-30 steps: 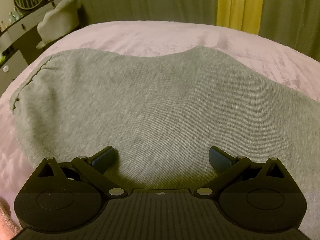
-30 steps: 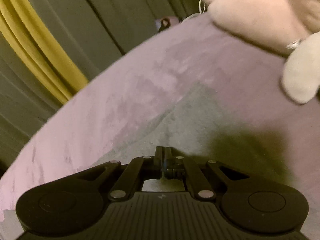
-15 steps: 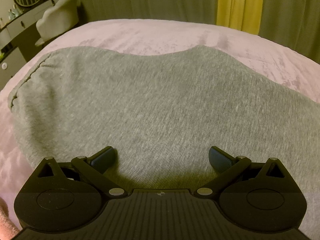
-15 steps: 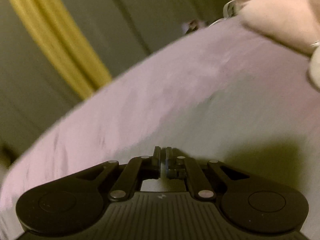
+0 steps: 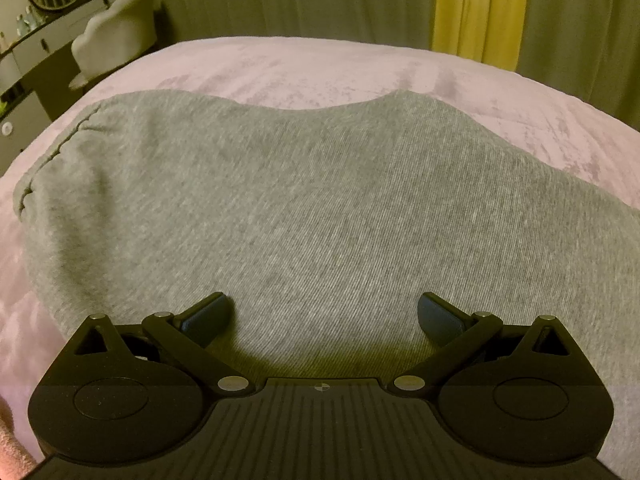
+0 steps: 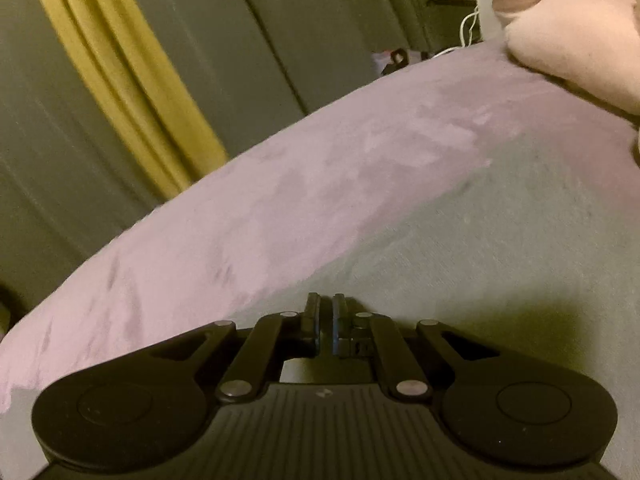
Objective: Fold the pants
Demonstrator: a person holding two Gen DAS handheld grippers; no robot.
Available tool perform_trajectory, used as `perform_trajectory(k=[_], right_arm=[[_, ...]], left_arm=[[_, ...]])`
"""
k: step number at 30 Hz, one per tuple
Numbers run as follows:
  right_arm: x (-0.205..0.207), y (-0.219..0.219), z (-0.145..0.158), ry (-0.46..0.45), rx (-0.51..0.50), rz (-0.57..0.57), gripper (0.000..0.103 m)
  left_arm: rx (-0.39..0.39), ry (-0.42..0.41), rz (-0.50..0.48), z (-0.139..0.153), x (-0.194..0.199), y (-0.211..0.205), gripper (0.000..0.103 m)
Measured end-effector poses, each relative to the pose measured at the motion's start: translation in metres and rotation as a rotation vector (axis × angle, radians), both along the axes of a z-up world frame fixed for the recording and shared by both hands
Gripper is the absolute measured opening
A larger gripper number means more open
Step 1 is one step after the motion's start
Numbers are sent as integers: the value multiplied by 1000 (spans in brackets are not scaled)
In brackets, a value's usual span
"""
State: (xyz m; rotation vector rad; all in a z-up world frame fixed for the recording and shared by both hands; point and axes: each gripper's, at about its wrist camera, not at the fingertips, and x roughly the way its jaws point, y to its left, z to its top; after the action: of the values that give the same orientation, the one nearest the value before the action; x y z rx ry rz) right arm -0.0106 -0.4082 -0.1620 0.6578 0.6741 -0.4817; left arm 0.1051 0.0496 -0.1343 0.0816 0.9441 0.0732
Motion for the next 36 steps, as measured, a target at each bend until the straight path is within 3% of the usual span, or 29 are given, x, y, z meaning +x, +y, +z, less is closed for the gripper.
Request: perform_trajectory(k=[3, 7, 9, 11, 16, 23, 26, 28, 29, 36], right_arm=[[-10, 20, 3, 66, -4, 26, 8], [-20, 39, 8, 149, -95, 52, 10], [-24, 43, 10, 174, -135, 67, 29], [-28, 47, 11, 195, -182, 80, 39], [-33, 52, 6, 240, -177, 113, 41], [-35, 54, -4, 251, -177, 115, 51], [-33, 55, -6, 261, -180, 128, 67], [-31, 58, -9, 273, -189, 154, 85], [-30, 60, -12, 288, -188, 171, 99], [-42, 72, -21, 227, -247, 168, 99]], left_arm=[[-2, 1, 0, 0, 0, 0, 103], [-7, -1, -1, 0, 0, 1, 103], [-12, -2, -2, 0, 0, 2, 103], [-15, 1, -4, 0, 0, 2, 103], [-15, 4, -3, 0, -1, 2, 103], [-15, 4, -3, 0, -2, 2, 103], [-14, 5, -3, 0, -1, 2, 103], [-16, 5, -3, 0, -1, 2, 103], [-15, 4, -3, 0, -1, 3, 103], [3, 0, -12, 2, -5, -1, 103]])
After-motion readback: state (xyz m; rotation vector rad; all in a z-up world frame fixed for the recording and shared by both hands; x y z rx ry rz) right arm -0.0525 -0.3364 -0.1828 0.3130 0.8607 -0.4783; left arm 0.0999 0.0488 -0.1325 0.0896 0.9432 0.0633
